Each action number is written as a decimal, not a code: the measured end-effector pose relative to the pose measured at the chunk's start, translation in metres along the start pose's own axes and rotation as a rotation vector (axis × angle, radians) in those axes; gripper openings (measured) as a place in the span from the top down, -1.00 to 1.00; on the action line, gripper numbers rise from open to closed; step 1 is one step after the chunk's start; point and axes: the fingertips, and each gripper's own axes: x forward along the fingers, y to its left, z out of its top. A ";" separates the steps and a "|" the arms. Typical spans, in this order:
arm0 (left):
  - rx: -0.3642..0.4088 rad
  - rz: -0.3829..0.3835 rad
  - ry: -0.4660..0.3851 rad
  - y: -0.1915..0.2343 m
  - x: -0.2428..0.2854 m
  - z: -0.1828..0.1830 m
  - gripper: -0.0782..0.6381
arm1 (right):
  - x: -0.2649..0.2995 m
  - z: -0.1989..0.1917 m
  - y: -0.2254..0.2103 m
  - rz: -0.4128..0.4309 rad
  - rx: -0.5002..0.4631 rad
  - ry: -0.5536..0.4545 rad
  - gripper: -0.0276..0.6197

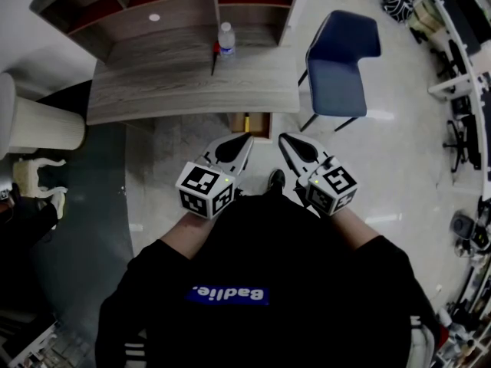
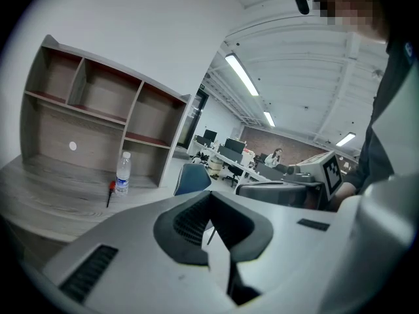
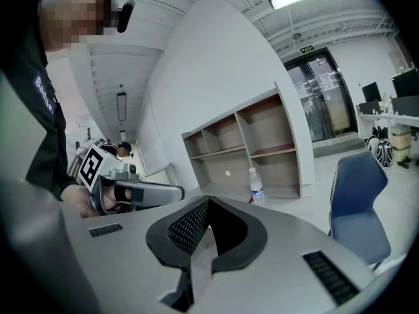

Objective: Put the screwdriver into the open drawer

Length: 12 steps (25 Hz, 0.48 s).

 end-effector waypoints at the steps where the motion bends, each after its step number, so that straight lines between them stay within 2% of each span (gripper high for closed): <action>1: 0.000 -0.001 -0.001 0.000 0.001 0.000 0.77 | 0.000 0.000 0.000 -0.001 0.001 0.002 0.83; 12: -0.013 -0.031 -0.001 -0.003 0.008 0.004 0.77 | 0.002 0.000 -0.004 -0.015 0.021 0.002 0.83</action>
